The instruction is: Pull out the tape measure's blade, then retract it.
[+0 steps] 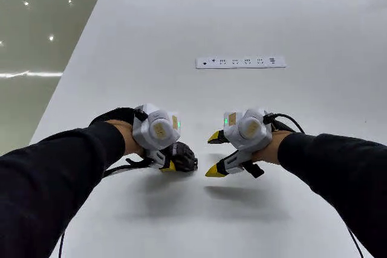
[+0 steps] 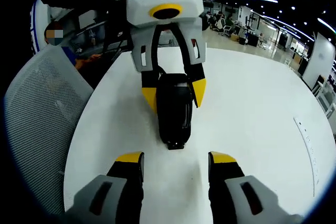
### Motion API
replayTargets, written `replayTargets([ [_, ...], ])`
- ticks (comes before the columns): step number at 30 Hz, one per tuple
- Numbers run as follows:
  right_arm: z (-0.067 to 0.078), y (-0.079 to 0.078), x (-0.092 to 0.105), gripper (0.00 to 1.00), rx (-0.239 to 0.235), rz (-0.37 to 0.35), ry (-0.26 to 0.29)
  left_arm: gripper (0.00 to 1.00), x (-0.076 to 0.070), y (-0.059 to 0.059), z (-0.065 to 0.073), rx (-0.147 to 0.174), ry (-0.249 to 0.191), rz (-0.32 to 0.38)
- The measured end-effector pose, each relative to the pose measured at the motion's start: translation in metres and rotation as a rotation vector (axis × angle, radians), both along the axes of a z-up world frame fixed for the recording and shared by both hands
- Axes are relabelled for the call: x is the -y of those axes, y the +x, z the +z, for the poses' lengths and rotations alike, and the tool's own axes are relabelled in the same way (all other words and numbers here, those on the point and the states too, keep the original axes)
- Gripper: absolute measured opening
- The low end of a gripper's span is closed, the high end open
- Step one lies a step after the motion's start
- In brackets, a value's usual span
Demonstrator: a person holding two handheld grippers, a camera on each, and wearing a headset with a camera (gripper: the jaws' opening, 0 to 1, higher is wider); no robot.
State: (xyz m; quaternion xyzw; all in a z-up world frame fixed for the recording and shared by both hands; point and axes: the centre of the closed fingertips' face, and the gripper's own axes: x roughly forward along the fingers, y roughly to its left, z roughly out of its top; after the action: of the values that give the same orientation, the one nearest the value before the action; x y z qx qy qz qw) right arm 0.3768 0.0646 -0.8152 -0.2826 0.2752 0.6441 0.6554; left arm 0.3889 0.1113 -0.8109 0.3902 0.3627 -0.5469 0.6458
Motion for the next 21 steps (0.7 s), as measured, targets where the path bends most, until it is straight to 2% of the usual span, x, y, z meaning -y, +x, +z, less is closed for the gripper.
replayTargets([
  [7,-0.016,-0.001,-0.015,0.29,-0.013,-0.007,-0.025,0.32,-0.001,-0.002,-0.003,-0.014,-0.008,0.002],
  [8,-0.019,0.000,-0.016,0.27,0.014,0.022,-0.048,0.32,-0.001,-0.002,-0.003,-0.015,-0.008,-0.001],
  [12,-0.021,0.001,-0.023,0.12,0.022,0.017,-0.046,0.32,-0.002,-0.003,-0.003,-0.015,-0.011,0.003],
  [14,-0.020,0.001,-0.021,0.11,-0.004,0.011,-0.054,0.32,-0.003,-0.003,-0.003,-0.013,-0.011,0.003],
  [15,-0.020,0.001,-0.020,0.10,-0.004,0.012,-0.053,0.32,-0.002,-0.003,-0.004,-0.015,-0.013,0.005],
  [16,-0.019,0.001,-0.019,0.09,0.032,0.052,-0.064,0.32,-0.003,-0.003,-0.004,-0.016,-0.014,0.006],
  [18,-0.018,0.000,-0.019,0.07,0.006,0.030,-0.068,0.32,-0.003,-0.003,-0.004,-0.017,-0.011,0.006],
  [21,-0.018,-0.001,-0.016,0.06,0.012,0.060,-0.075,0.32,-0.002,-0.004,-0.005,-0.017,-0.008,0.005],
])
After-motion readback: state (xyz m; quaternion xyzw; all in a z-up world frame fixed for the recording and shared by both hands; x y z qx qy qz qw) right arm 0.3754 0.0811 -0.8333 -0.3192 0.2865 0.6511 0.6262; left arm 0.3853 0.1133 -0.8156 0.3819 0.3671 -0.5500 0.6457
